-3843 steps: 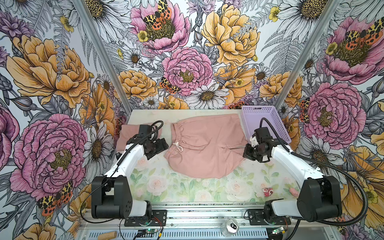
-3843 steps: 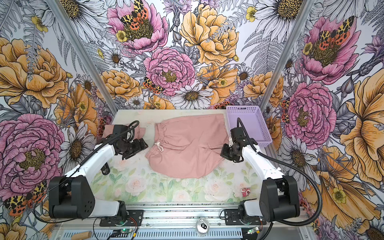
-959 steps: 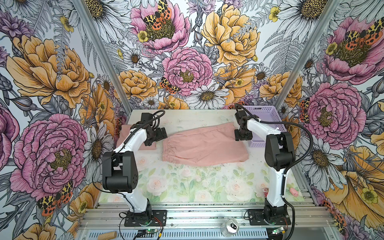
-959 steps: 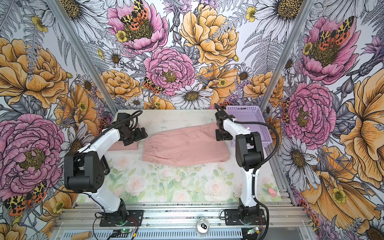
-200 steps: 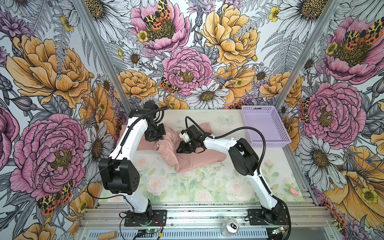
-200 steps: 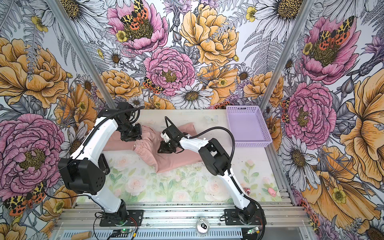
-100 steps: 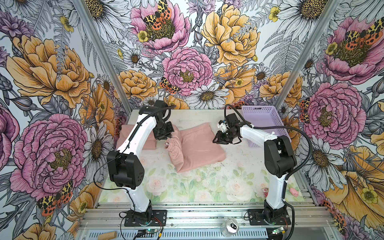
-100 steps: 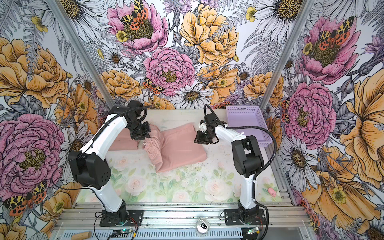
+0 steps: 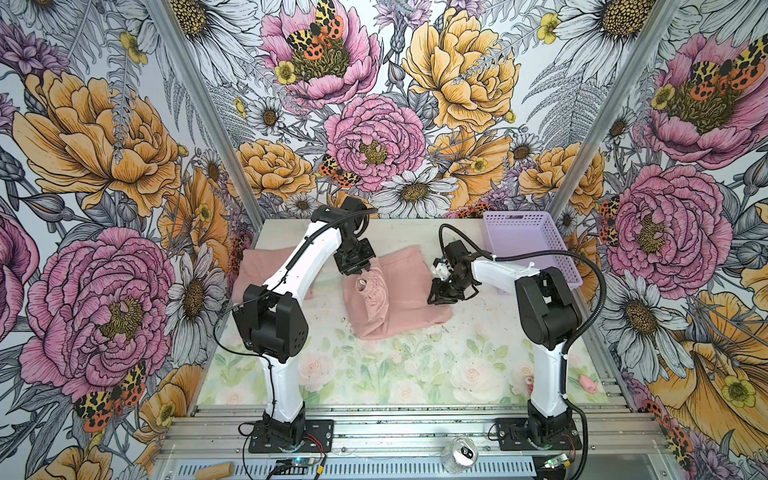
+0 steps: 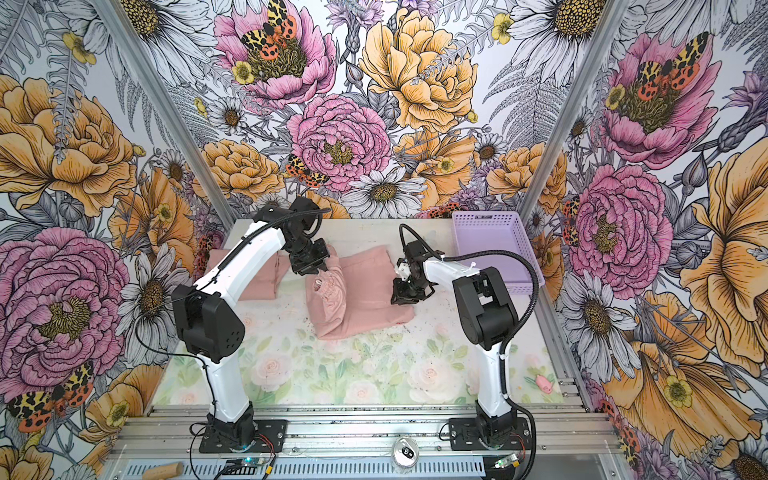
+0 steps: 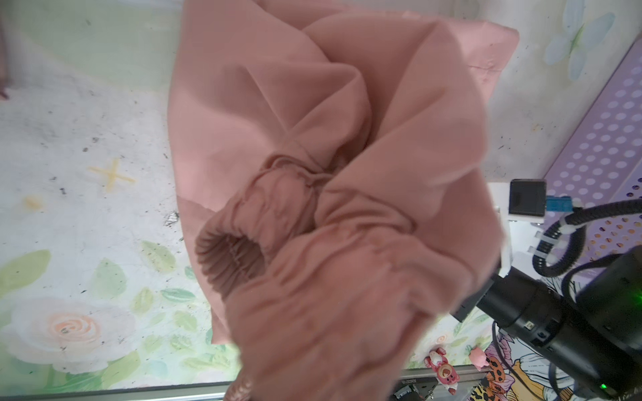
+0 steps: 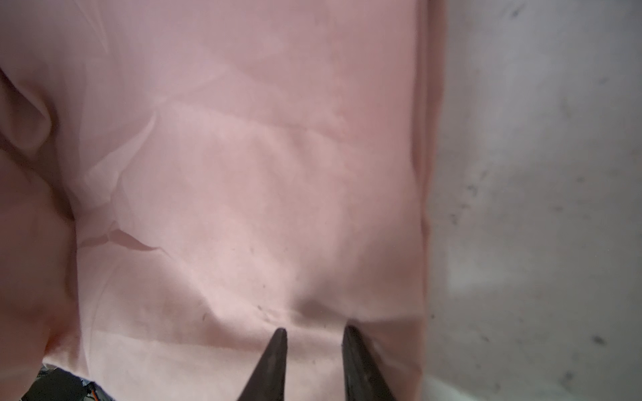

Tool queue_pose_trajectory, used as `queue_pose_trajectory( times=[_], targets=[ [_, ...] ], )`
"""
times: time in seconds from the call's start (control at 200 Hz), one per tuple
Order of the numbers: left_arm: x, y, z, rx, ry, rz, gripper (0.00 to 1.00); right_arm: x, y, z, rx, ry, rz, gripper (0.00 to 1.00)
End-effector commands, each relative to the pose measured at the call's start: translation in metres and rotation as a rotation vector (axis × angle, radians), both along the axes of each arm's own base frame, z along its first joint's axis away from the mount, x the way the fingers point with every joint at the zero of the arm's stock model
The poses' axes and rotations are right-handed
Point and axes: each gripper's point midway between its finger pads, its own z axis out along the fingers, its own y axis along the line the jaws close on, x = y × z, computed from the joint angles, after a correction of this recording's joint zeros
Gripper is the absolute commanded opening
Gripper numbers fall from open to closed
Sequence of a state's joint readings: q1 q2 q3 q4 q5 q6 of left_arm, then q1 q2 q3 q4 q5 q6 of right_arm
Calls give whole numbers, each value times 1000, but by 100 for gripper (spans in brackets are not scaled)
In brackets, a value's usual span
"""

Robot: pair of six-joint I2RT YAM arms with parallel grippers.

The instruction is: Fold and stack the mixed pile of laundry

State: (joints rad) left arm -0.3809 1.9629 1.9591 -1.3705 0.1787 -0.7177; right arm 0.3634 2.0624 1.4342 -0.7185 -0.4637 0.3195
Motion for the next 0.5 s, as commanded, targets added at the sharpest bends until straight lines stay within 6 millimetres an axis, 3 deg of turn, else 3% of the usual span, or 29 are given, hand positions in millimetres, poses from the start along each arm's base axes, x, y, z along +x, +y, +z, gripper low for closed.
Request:
queue_pose_trajectory(
  times=[0.0, 0.27, 0.495],
  targets=[
    [9, -25, 6, -54, -16, 8, 0, -3, -6, -16, -35, 7, 8, 30],
    [19, -69, -21, -52, 16, -43, 0, -6, -7, -22, -33, 8, 2, 30],
    [21, -94, -35, -48, 25, -83, 3, -6, -5, -24, -24, 4, -6, 30]
  ],
)
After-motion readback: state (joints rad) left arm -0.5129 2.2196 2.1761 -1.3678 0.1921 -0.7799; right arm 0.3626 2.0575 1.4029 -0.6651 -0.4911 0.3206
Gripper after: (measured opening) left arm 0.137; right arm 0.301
